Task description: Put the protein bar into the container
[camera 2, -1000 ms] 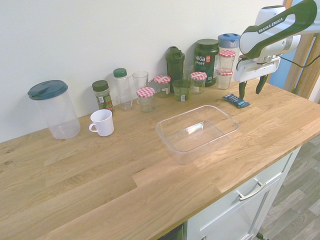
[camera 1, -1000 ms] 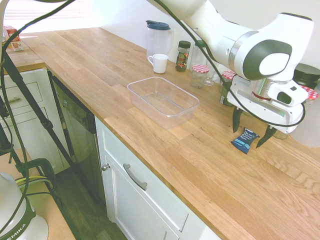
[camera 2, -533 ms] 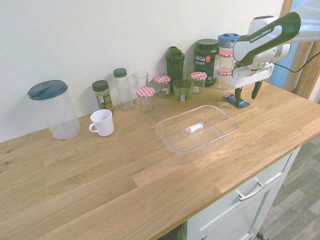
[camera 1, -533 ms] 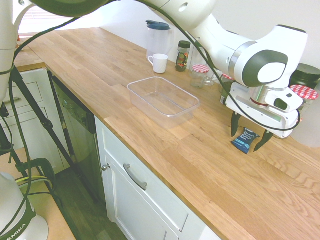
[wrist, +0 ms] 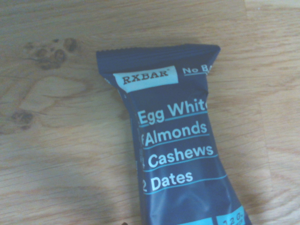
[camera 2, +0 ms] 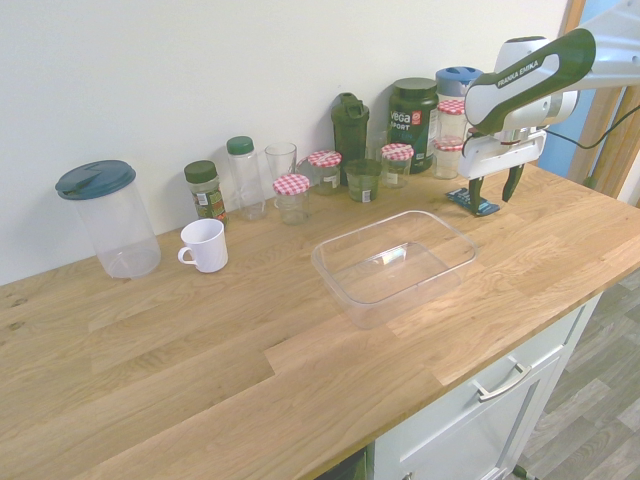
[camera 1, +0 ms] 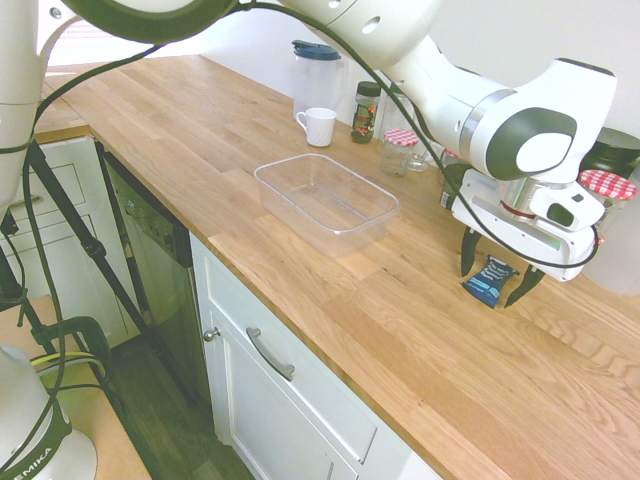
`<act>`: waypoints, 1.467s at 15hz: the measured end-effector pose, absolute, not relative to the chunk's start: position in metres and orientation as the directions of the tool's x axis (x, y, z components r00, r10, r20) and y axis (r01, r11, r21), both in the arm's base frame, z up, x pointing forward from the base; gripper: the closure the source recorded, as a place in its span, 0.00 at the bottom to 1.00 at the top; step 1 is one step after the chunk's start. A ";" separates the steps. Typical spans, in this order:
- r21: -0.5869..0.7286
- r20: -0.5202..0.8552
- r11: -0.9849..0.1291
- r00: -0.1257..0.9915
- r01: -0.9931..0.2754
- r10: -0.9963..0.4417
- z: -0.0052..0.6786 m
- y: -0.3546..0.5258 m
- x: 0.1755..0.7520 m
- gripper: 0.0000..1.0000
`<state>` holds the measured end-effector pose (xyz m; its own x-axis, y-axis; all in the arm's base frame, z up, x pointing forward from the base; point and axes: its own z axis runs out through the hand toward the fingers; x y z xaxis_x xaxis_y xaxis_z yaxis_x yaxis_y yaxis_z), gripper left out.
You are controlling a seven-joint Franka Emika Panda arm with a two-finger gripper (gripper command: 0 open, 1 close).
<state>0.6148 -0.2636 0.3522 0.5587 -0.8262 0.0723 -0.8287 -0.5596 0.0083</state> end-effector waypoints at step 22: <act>0.012 0.077 -0.599 0.598 -0.801 -0.798 0.345 -0.252 0.627 1.00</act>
<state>0.6268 -0.2519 0.3446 0.5976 -0.7981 0.0772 -0.8010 -0.5986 0.0120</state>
